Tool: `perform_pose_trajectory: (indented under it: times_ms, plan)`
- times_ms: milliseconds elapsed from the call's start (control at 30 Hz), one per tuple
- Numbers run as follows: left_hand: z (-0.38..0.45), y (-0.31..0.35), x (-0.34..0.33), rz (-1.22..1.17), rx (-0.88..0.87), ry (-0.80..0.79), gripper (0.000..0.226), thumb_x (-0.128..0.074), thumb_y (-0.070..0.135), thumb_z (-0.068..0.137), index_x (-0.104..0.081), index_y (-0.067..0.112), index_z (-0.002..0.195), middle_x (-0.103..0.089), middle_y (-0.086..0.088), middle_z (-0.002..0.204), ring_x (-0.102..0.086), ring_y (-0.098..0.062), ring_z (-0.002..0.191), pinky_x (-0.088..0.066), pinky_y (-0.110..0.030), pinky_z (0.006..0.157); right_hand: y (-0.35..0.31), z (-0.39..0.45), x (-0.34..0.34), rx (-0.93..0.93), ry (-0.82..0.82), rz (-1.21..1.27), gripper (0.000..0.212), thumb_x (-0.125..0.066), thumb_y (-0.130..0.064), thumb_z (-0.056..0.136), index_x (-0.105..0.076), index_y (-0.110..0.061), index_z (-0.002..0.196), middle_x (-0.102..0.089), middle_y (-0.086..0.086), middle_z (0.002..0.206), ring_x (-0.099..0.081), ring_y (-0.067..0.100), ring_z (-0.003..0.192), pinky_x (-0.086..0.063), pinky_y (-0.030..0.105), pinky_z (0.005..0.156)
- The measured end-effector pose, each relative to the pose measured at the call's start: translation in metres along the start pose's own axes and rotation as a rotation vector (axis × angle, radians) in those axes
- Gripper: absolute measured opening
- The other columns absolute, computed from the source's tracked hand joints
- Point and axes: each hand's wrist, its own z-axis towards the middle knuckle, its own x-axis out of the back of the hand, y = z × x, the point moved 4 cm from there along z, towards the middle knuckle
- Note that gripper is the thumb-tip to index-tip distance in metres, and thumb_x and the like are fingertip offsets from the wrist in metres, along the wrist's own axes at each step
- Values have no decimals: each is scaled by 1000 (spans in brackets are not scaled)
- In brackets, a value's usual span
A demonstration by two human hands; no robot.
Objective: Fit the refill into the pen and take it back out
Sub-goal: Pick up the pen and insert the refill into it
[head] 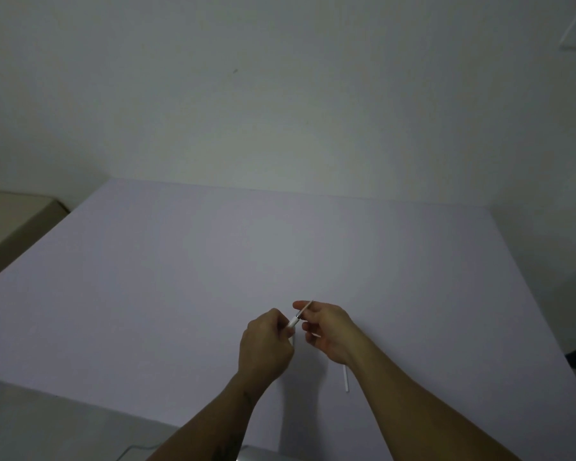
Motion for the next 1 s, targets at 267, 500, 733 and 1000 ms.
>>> perform_pose_trajectory:
  times_ms: [267, 500, 733, 1000]
  plan:
    - [-2, 0, 0, -2, -21, -2, 11, -62, 14, 89, -58, 20, 80, -64, 2, 74, -59, -10, 64, -47, -21, 59, 7, 1, 0, 1, 90, -18, 15, -66, -17, 92, -71, -4, 95, -60, 11, 87, -54, 23, 80, -50, 32, 67]
    - [-3, -6, 3, 16, -9, 9, 6, -62, 15, 89, -61, 16, 83, -65, 1, 75, -58, -11, 64, -42, -19, 56, 2, -4, -3, 4, -2, -7, 24, -53, -2, 97, -76, -10, 99, -64, 11, 93, -55, 21, 83, -51, 32, 75]
    - [-6, -12, 4, 42, -4, 0, 8, -62, 15, 89, -60, 18, 82, -62, 4, 73, -56, -10, 62, -39, -17, 54, 10, -8, -3, -40, 33, -52, 12, -63, -18, 94, -71, -10, 92, -61, 7, 81, -53, 22, 76, -49, 30, 62]
    - [-4, -12, 4, 56, -6, 2, 10, -63, 16, 88, -59, 21, 80, -61, 6, 73, -58, -10, 64, -46, -20, 59, 7, -5, -4, 3, 48, -20, 25, -52, -1, 96, -75, -10, 101, -62, 11, 89, -53, 22, 80, -51, 30, 66]
